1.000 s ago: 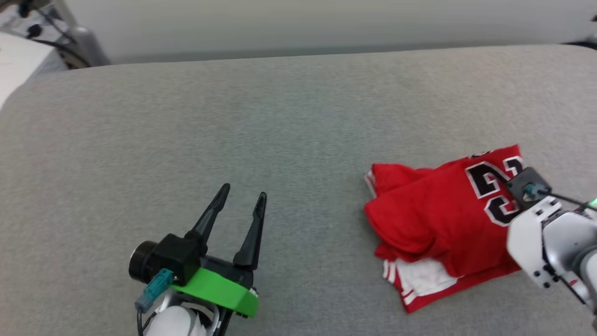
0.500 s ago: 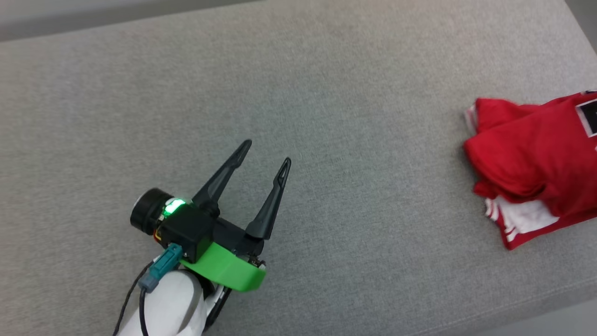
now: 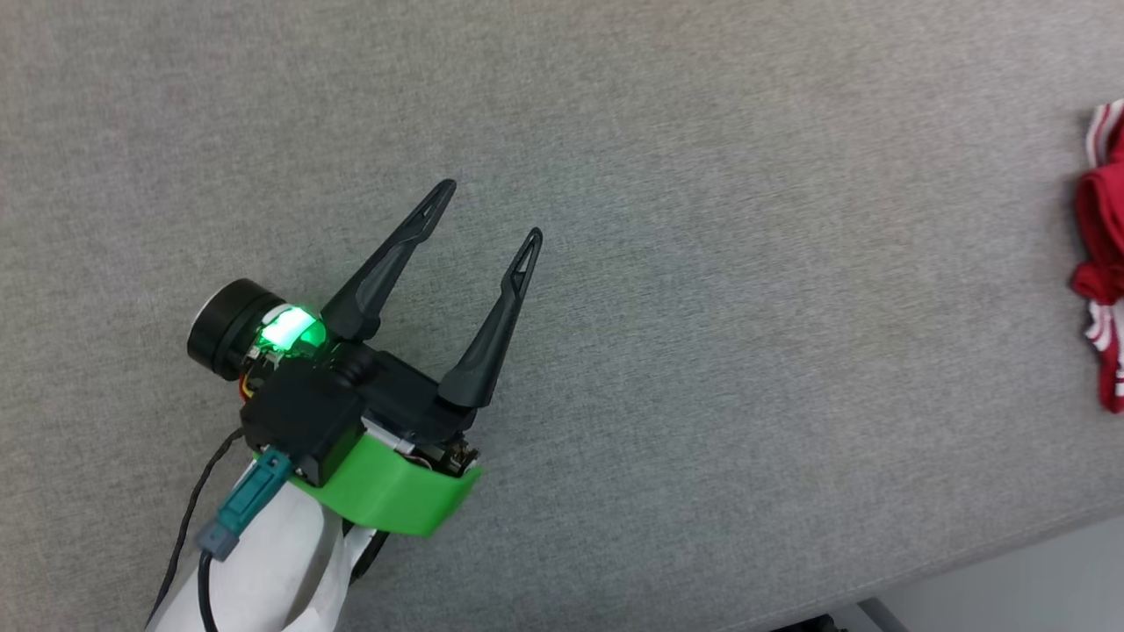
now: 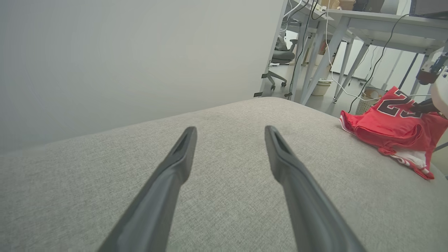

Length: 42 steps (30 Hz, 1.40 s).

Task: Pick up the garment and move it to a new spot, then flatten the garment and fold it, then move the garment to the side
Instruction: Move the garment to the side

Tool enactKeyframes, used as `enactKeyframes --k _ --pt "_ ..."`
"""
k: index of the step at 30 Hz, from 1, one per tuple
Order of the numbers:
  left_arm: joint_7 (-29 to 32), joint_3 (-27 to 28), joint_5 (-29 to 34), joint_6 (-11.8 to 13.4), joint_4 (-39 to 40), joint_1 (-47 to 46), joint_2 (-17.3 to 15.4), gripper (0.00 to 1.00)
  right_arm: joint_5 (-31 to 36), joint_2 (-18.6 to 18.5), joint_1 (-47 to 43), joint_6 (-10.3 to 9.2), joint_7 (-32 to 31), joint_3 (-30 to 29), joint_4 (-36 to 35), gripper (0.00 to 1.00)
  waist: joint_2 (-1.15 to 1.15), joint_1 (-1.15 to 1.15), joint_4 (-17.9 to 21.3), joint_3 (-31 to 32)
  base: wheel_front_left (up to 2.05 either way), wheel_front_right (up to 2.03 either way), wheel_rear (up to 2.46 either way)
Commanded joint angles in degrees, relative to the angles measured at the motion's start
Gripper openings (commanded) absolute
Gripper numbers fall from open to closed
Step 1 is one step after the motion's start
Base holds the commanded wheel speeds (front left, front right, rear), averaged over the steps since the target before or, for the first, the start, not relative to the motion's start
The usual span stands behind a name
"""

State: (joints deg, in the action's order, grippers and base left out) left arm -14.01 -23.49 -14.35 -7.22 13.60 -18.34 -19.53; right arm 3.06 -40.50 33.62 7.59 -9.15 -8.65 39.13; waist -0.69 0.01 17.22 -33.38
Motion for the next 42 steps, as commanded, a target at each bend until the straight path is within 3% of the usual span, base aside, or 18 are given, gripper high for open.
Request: enactKeyframes --k 1,9,10,11,12,20,24,28,36,42 --pt "0.25 0.32 0.30 0.42 0.67 -0.85 -0.31 1.00 1.06 0.12 1.61 -0.10 1.28 -1.39 1.06 0.00 0.69 -0.01 -2.12 -2.63 0.00 0.00 0.00" --pt "0.23 0.66 -0.14 0.98 1.33 -0.42 -0.65 1.00 4.83 1.02 5.30 -0.10 5.37 -6.79 8.50 0.00 0.69 -0.01 -4.08 -3.11 0.00 0.00 0.00" --pt "0.16 0.64 -0.21 0.99 1.15 -0.41 -0.59 1.00 5.26 1.10 5.57 -0.10 5.72 -7.09 9.28 0.16 0.69 -0.01 -4.22 -2.87 0.00 0.00 0.00" --pt "0.07 0.64 -0.30 1.00 0.89 -0.37 -0.52 1.00 5.84 1.19 5.87 -0.10 6.20 -7.36 10.20 0.92 0.69 -0.01 -4.32 -2.58 0.00 0.00 0.00" --pt "-0.01 0.64 -0.37 1.02 0.63 -0.35 -0.45 1.00 6.28 1.25 6.12 -0.10 6.64 -7.69 10.89 1.00 0.69 -0.01 -4.40 -2.25 0.00 0.00 0.00" --pt "-0.78 0.89 -1.75 0.92 -3.32 0.33 1.37 1.00 8.11 1.84 8.89 -0.10 13.19 -7.95 14.29 1.00 0.69 -0.01 -5.05 3.30 0.00 0.00 0.00" --pt "-0.94 2.36 -2.98 0.91 -5.78 1.28 3.09 1.00 5.05 3.46 10.76 -0.10 17.55 -5.41 13.21 1.00 0.69 -0.01 -5.70 7.33 0.00 0.00 0.00" --pt "-0.96 4.84 -3.45 0.76 -7.45 3.17 4.91 1.00 -2.05 6.81 11.33 -0.10 20.22 -1.11 9.76 1.00 0.69 -0.01 -6.70 11.88 0.00 0.00 0.00" --pt "-0.98 10.44 -3.13 0.46 -11.61 8.44 8.83 1.00 -18.97 13.26 2.45 -0.10 19.80 7.54 -10.12 1.00 0.69 -0.01 -9.95 20.42 0.00 0.00 0.00" --pt "-0.98 13.97 -1.40 0.40 -13.65 11.57 11.42 1.00 -23.13 20.14 -9.44 -0.10 18.53 6.65 -26.04 1.00 0.69 -0.01 -12.62 24.56 0.00 0.00 0.00"
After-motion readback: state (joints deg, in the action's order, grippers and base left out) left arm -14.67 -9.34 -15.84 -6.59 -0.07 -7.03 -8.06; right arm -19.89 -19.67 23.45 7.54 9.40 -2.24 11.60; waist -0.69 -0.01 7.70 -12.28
